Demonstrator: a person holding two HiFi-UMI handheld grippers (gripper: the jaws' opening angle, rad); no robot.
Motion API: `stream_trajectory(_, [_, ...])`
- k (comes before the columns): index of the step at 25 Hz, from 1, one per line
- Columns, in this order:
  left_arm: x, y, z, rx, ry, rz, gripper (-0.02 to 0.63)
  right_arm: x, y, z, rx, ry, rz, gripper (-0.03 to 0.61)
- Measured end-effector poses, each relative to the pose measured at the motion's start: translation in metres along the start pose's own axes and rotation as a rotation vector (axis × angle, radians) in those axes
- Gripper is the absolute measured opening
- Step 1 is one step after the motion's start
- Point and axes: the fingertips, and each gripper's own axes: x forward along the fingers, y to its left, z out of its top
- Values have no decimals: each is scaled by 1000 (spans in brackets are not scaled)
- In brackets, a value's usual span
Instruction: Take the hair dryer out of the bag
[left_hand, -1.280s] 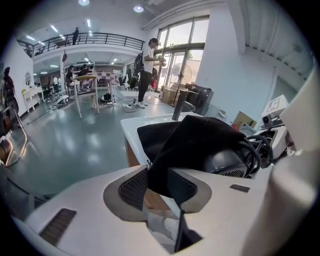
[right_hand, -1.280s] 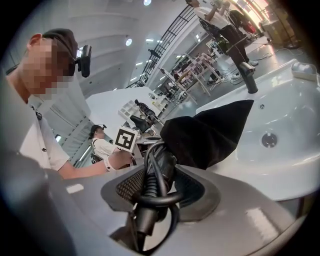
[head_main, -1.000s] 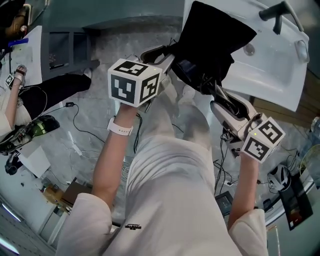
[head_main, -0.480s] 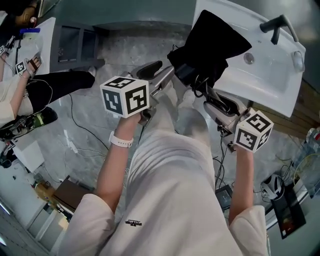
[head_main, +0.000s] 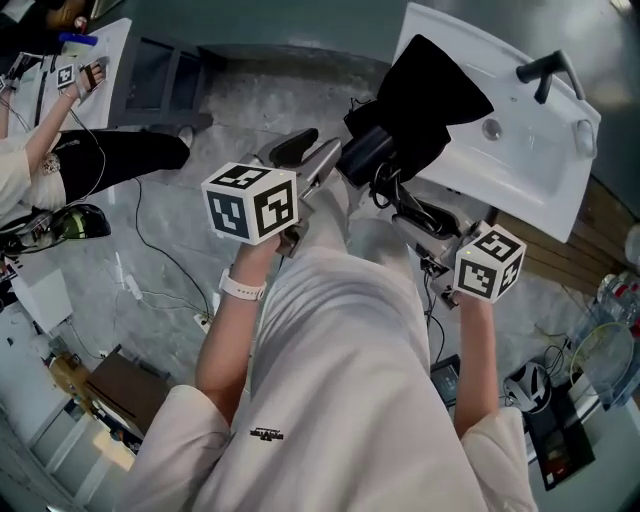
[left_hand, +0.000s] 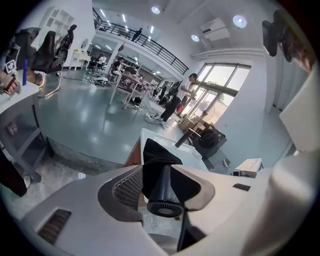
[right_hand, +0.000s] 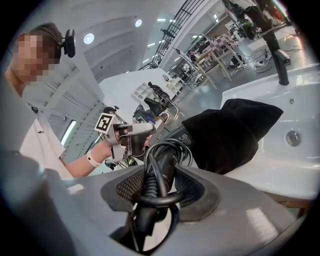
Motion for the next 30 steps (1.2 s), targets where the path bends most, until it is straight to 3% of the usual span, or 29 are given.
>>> stream_trajectory(11, [-45,-11,23,-36,-148,57,120,-30,45,22,-67,-81,20,196])
stream_trajectory(18, [-69,-29,40,20,-206,54,39,-55,64,66,-85,-246,-21,196])
stream_trajectory(23, [-75,-47,49,74,-225,33,26,-82,64,94,-49,-396,-80,196])
stream_trajectory(30, [-84,-79,67,149,-278,-9,11,-128,71,126,-79,-581,-185,196])
